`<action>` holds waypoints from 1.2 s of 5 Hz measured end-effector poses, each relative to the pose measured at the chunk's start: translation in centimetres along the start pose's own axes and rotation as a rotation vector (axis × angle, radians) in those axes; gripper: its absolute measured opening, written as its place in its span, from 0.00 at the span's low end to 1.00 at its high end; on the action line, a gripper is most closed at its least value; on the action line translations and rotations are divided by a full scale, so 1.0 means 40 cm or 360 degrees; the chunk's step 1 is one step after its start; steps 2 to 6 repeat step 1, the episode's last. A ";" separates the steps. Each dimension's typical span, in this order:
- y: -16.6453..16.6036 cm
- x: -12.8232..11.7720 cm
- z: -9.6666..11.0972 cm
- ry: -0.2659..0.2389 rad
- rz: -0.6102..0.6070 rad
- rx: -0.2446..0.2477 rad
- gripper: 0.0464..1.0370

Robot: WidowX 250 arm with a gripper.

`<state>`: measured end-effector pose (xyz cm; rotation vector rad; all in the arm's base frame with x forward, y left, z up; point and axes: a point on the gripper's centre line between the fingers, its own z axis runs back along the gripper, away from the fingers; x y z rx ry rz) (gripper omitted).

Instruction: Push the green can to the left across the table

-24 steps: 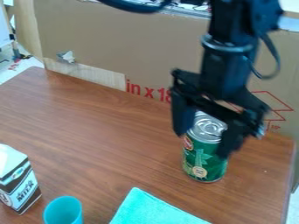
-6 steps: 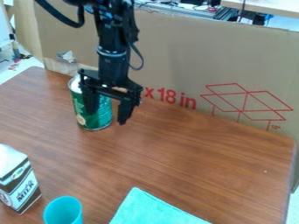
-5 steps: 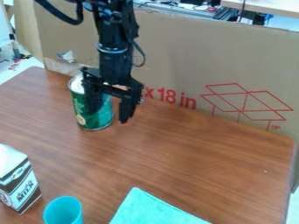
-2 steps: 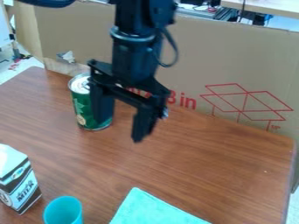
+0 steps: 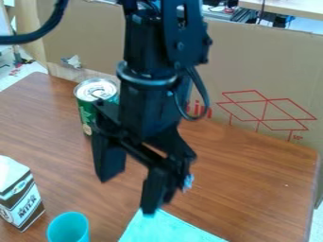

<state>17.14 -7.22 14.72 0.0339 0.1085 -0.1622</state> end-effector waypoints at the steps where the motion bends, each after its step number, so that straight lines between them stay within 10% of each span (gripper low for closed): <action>1: -0.008 -0.031 -0.019 -0.0013 -0.0015 -0.0051 0.96; 6: -0.008 -0.031 -0.019 -0.0013 -0.0015 -0.0051 0.96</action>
